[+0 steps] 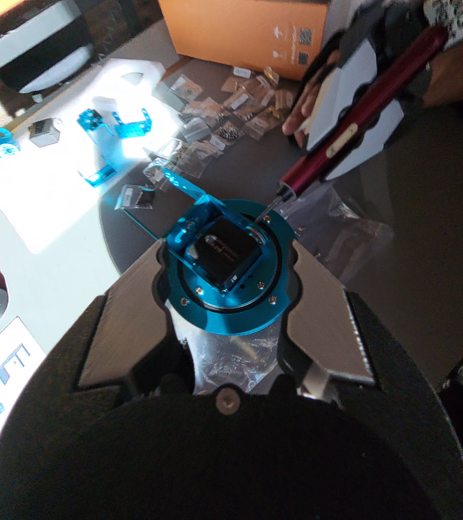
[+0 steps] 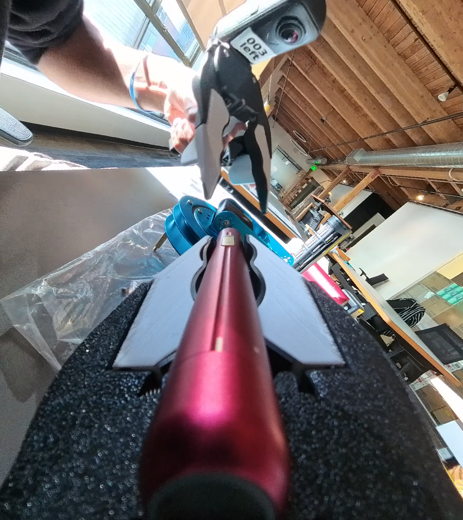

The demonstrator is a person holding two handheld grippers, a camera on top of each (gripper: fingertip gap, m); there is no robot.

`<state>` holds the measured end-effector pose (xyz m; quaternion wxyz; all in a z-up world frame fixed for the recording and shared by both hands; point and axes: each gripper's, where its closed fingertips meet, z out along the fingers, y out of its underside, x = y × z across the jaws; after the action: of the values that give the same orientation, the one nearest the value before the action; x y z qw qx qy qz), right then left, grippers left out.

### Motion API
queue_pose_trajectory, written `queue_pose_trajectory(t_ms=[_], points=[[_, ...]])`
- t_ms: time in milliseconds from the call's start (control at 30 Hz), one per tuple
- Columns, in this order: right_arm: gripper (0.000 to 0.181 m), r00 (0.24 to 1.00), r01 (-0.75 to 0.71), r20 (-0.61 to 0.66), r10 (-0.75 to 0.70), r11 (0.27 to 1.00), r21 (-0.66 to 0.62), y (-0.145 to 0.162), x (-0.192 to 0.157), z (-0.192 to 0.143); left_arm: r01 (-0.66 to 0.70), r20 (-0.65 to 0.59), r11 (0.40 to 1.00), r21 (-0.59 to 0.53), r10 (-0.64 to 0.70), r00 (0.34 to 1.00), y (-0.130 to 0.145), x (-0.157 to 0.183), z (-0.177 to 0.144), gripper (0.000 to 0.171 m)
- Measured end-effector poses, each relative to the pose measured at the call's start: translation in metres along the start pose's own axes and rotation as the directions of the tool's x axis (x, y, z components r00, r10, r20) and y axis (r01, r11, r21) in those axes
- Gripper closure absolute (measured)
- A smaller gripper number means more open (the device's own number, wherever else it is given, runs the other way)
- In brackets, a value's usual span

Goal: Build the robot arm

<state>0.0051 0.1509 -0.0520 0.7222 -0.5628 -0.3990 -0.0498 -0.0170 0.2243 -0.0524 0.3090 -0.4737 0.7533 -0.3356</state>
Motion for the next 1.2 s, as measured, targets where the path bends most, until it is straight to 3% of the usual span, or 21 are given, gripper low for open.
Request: queue_pose_trajectory(t_ms=[67, 133, 200, 400, 633, 933, 1033, 1200], points=[[0.161, 1.000, 0.014, 0.005, -0.014, 1.000, 0.006, 0.000, 0.000, 0.000, 0.126, -0.008, 0.990, 0.062, -0.126, 0.992, -0.004, -0.010, -0.006, 0.084], [0.161, 0.999, 0.035, 0.021, -0.036, 0.999, 0.024, -0.002, -0.002, 0.001, 0.254, -0.046, 0.966, 0.042, -0.252, 0.967, 0.004, -0.015, -0.001, 0.076], [0.161, 0.999, 0.029, 0.028, -0.031, 0.999, 0.041, -0.004, 0.000, 0.001, 0.298, -0.090, 0.955, 0.010, -0.296, 0.951, 0.012, -0.007, 0.007, 0.075], [0.159, 0.998, 0.017, 0.055, -0.021, 0.997, 0.071, -0.008, -0.002, 0.006, 0.262, -0.048, 0.965, -0.022, -0.263, 0.964, 0.019, 0.007, 0.020, 0.079], [0.160, 0.994, 0.102, 0.040, -0.105, 0.992, 0.072, -0.009, -0.007, 0.009, 0.265, 0.021, 0.964, -0.007, -0.264, 0.964, 0.019, 0.005, 0.024, 0.080], [0.161, 0.937, 0.348, -0.028, -0.348, 0.937, -0.002, -0.004, -0.014, 0.013, 0.289, 0.085, 0.957, 0.029, -0.291, 0.953, 0.017, 0.010, 0.025, 0.057], [0.160, 0.949, 0.315, -0.026, -0.315, 0.949, 0.001, -0.004, -0.013, 0.013, 0.274, 0.102, 0.961, 0.023, -0.275, 0.956, 0.018, 0.011, 0.027, 0.053], [0.159, 0.974, 0.228, -0.008, -0.228, 0.974, 0.021, -0.003, -0.009, 0.012, 0.337, 0.050, 0.941, 0.022, -0.338, 0.940, 0.016, 0.005, 0.024, 0.068]])
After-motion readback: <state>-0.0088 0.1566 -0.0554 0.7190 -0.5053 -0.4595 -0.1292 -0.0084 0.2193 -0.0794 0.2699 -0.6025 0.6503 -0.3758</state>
